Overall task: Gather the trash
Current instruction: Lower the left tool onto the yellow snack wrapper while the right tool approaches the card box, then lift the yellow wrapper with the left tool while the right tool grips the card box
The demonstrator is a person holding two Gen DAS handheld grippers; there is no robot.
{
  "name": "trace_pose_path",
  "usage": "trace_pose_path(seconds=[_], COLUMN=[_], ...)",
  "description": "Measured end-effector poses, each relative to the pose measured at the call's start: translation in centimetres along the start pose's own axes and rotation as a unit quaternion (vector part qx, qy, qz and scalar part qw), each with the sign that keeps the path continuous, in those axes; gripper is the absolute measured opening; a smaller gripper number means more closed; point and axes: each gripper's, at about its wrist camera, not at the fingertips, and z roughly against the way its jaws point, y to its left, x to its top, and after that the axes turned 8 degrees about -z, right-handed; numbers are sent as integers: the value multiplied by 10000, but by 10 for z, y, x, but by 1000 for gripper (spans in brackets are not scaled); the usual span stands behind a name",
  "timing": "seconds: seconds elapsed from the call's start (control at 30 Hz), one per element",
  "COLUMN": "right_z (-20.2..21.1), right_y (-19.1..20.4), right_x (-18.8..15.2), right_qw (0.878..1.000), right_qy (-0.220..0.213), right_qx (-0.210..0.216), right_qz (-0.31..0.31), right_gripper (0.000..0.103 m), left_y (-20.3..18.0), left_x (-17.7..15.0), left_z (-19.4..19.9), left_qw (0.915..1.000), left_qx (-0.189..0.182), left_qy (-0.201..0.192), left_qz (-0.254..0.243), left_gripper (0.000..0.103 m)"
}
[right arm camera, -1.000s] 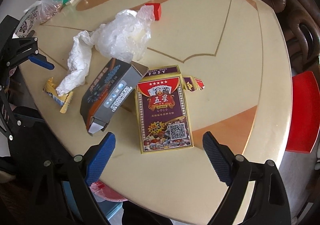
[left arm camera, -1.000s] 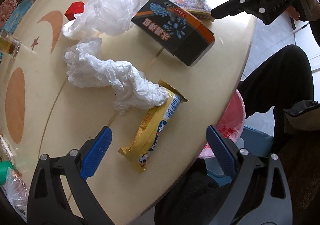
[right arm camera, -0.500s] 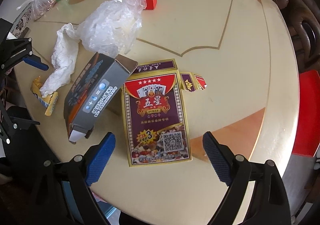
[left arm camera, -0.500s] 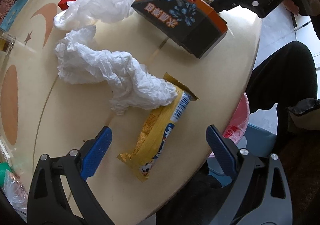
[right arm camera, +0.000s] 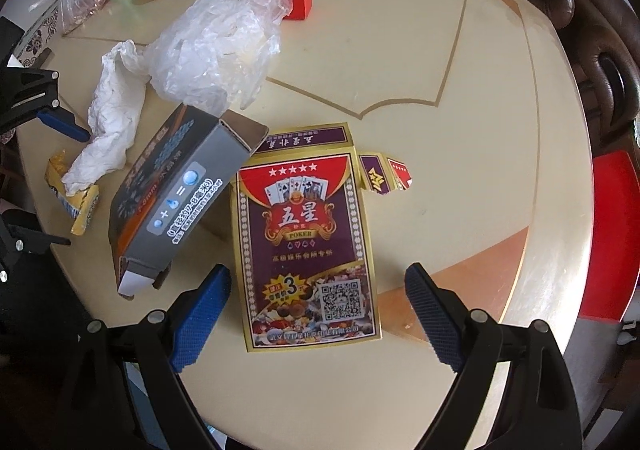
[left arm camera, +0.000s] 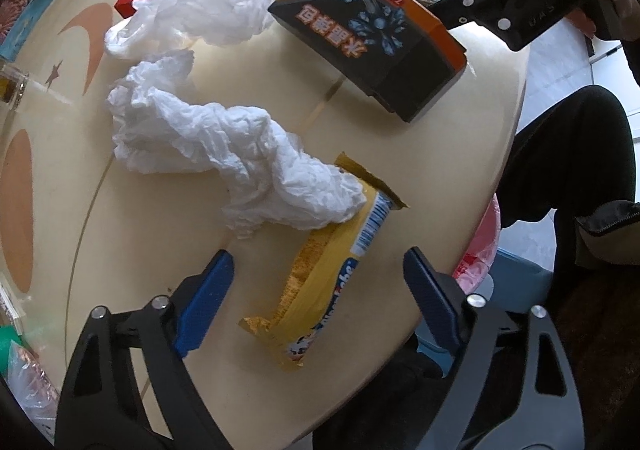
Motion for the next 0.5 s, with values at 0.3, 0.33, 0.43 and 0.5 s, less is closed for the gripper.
trace_pose_path(seconds=[0.3, 0.33, 0.43, 0.5], right_z=[6, 6, 6, 6], right_y=[10, 11, 14, 16], right_x=[-5, -5, -6, -7], right_qw=[9999, 9999, 9998, 9998], right_qy=[-114, -105, -104, -101], right_qx=[2, -24, -49, -64], right_qz=[-52, -78, -134, -187], right_gripper=[61, 61, 61, 61], left_y=[3, 2, -1, -1], left_x=[5, 6, 6, 5], left_z=[10, 11, 12, 13], left_qw=[9999, 9999, 9999, 9997], left_qx=[67, 51, 49, 59], left_qy=[35, 52, 88, 105], left_qz=[112, 101, 123, 189], left_gripper=[48, 43, 34, 32])
